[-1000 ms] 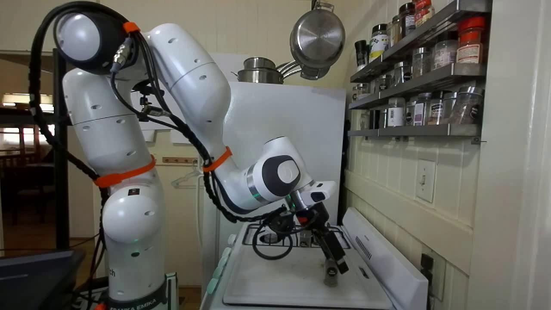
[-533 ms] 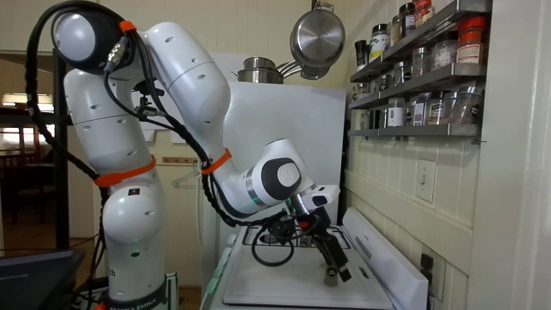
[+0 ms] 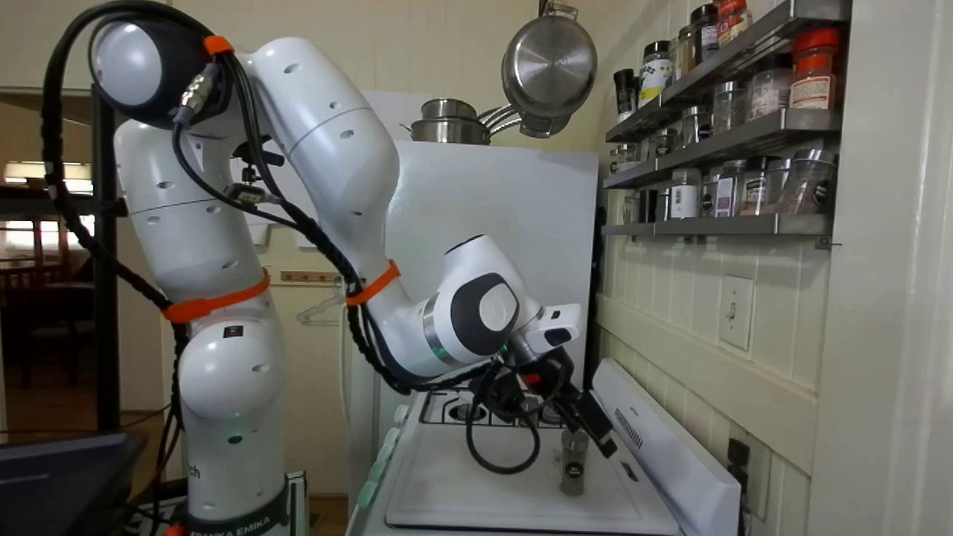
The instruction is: Move the spice bottle, that is in the middle of the first shelf, to the tray
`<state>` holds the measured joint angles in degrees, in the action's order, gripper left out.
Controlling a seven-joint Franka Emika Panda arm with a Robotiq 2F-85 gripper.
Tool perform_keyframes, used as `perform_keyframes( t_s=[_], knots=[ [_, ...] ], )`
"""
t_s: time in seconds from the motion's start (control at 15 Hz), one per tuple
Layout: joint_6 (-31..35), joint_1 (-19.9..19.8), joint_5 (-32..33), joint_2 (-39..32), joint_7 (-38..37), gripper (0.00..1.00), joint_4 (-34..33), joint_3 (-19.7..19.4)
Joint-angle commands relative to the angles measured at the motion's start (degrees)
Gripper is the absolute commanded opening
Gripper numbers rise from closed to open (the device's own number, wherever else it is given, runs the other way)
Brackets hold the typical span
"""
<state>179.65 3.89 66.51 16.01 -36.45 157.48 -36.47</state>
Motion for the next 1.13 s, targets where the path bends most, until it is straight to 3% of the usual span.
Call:
perform_keyframes(
  t_s=[0.0, 0.33, 0.73, 0.8, 1.07],
  knots=[
    [8.0, 4.8, -1.6, -4.1, 2.5, 1.00, 0.0, -6.0],
    [11.7, 12.1, 0.1, -7.8, 1.2, 1.00, 0.2, -12.5],
    [8.6, 18.0, 0.7, -6.5, 1.7, 1.00, 0.1, -16.8],
    [10.1, 15.7, -0.2, -6.7, 1.5, 1.00, 0.1, -14.8],
    [10.1, 15.9, -0.2, -6.6, 1.5, 1.00, -0.1, -14.9]
  ],
)
